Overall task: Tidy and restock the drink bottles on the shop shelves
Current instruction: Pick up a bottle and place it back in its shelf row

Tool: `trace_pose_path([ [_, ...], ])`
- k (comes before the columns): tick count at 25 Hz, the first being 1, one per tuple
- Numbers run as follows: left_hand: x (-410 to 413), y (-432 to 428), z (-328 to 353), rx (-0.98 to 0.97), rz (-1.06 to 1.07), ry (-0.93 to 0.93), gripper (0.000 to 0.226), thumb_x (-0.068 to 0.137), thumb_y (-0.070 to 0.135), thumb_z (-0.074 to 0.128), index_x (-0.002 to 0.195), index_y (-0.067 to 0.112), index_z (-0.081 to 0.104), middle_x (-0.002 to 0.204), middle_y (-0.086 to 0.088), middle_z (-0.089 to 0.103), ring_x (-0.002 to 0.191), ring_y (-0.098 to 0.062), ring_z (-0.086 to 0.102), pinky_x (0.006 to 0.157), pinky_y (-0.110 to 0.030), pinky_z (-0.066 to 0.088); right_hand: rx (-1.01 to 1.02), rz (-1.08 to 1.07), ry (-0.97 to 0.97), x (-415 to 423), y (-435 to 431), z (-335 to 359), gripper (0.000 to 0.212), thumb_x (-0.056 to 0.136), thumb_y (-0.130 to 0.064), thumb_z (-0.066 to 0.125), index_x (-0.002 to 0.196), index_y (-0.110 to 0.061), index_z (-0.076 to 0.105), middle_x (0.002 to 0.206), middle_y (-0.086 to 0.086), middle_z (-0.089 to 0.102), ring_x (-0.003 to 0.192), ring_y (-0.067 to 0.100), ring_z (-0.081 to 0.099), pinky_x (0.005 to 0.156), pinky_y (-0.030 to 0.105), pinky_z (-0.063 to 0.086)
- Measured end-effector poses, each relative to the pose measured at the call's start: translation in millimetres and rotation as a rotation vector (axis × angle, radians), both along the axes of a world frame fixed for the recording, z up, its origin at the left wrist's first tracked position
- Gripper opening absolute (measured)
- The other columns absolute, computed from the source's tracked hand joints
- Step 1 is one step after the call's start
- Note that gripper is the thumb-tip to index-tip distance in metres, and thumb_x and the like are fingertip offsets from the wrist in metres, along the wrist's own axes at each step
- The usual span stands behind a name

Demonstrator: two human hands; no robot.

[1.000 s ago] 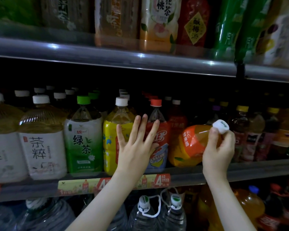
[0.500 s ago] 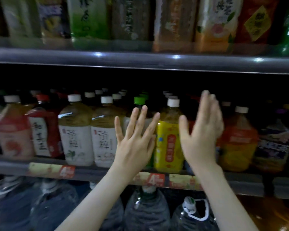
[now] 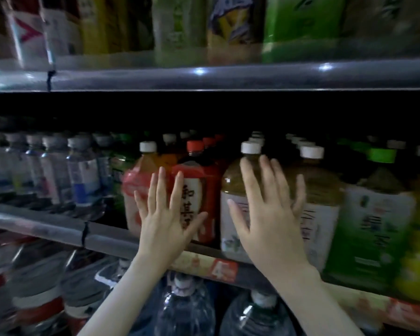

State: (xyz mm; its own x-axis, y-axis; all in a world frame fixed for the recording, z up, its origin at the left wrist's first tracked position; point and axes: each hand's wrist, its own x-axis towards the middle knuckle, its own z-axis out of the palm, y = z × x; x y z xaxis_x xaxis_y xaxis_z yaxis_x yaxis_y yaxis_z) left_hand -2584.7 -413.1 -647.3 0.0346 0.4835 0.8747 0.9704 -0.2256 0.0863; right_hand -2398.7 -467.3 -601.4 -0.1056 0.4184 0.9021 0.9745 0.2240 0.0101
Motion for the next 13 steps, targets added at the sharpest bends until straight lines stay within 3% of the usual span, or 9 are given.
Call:
trace_pose_path([
  [4,-36.5,11.5,2.3,0.021,-0.043,-0.136,0.078,0.088,0.066,0.036,0.150,0.026,0.012,0.156,-0.015,0.006,0.145,-0.034,0.004,0.112,-0.062,0.011,-0.035,0.032,-0.038,-71.6,26.0,3.3,0.064,0.089,-0.035,0.054,0.147,-0.016,0.036,0.148,0.017,0.040,0.139,0.033,0.032,0.114,0.056,0.003],
  [6,-41.9,9.3,10.7,-0.032,-0.071,-0.280,0.082,0.085,0.069,0.040,0.149,0.023,0.018,0.154,-0.020,0.011,0.141,-0.041,0.008,0.108,-0.059,0.015,-0.126,-0.006,-0.033,-91.1,30.4,7.2,0.070,0.083,-0.034,0.065,0.147,-0.019,0.038,0.146,0.021,0.040,0.133,0.036,0.042,0.113,0.057,-0.005],
  [8,-42.9,5.5,16.4,-0.059,-0.102,-0.288,0.078,0.086,0.064,0.044,0.146,0.018,0.025,0.150,-0.025,0.017,0.137,-0.046,0.015,0.106,-0.058,0.016,-0.213,-0.035,-0.029,-97.1,27.4,12.0,0.081,0.074,-0.030,0.074,0.146,-0.023,0.038,0.144,0.025,0.040,0.127,0.039,0.047,0.112,0.056,-0.007],
  [11,-43.6,-3.0,26.3,-0.166,-0.103,-0.251,0.075,0.083,0.043,0.057,0.145,0.013,0.027,0.149,-0.025,0.016,0.136,-0.046,0.013,0.106,-0.066,0.020,-0.317,-0.032,-0.016,-96.2,20.7,24.0,0.094,0.063,-0.015,0.081,0.145,-0.026,0.038,0.139,0.024,0.041,0.122,0.037,0.043,0.111,0.057,0.005],
  [13,-41.1,-15.3,35.4,-0.287,-0.112,-0.269,0.078,0.083,0.040,0.056,0.148,0.014,0.021,0.151,-0.024,0.011,0.139,-0.046,0.008,0.107,-0.065,0.016,-0.396,-0.034,-0.001,-96.1,16.4,33.1,0.098,0.057,-0.009,0.085,0.143,-0.026,0.040,0.136,0.023,0.042,0.119,0.036,0.039,0.106,0.059,0.014],
])
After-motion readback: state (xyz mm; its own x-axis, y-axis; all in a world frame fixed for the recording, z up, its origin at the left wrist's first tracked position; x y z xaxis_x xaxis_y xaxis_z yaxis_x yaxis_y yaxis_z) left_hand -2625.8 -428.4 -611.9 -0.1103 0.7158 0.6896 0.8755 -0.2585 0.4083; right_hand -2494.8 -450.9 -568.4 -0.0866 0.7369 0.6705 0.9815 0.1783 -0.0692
